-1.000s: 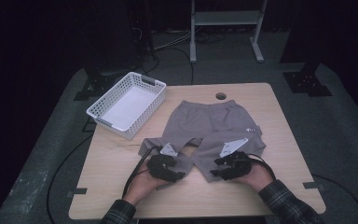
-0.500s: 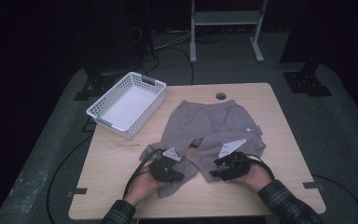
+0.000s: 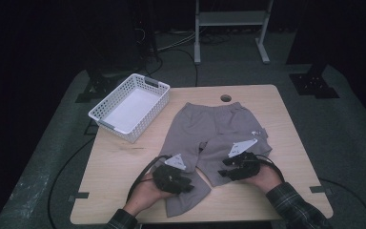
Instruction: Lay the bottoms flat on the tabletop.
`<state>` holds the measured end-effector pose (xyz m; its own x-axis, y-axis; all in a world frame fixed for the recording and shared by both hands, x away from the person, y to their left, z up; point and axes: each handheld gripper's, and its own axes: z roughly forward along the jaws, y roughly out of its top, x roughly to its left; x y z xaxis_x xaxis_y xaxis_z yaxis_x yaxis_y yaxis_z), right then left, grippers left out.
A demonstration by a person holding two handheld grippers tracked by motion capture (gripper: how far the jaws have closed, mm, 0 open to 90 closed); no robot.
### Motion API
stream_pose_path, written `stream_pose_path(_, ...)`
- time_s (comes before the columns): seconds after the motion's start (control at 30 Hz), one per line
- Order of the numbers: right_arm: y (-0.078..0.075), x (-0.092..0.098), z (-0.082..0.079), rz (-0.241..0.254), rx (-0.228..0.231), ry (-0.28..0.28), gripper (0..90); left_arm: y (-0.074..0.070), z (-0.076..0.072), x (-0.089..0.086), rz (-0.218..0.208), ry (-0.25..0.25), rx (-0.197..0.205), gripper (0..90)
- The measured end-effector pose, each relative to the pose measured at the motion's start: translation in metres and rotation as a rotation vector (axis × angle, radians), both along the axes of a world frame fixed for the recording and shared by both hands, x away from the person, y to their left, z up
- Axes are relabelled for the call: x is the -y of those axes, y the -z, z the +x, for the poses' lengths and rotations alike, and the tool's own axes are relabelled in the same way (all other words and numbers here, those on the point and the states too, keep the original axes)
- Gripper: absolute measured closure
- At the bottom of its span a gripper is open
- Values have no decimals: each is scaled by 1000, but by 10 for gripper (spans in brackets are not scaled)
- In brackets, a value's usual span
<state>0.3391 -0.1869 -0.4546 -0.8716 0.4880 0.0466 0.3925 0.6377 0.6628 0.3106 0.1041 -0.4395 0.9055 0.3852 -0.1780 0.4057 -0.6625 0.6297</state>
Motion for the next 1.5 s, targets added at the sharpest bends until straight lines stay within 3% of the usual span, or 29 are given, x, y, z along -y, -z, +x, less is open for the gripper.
stream_pose_path(0.1,3,-4,0,-19,-3,-9,526,8,10,-6,59,-54,32,683)
stream_pose_path(0.17,4,-5,1,-29,-2,-11,536,12,17,-7,88,-65,35,672)
stream_pose_path(0.23,6,-6,2,-45,-6,-11,541,16,19,-6,118,-58,31,662)
stream_pose_path(0.37,9,-6,-1,-86,-10,-32,546,16,14,-3,133,-28,42,626)
stream_pose_path(0.47,9,-4,-6,-73,-36,-45,546,17,6,-4,124,-13,34,612)
stream_pose_path(0.83,8,0,-42,-109,-13,-121,549,17,-16,-10,104,27,2,593)
stream_pose_path(1.13,8,8,-64,-98,-32,-151,567,17,-29,-18,85,61,-49,583)
stream_pose_path(1.23,5,12,-66,-88,-11,-134,567,14,-31,-18,70,67,-56,557)
stream_pose_path(1.37,-6,22,-57,-37,49,-60,583,-1,-24,-19,8,37,-3,553)
stream_pose_path(1.5,-4,28,-35,-58,58,-5,593,-5,-6,-18,31,-1,47,549)
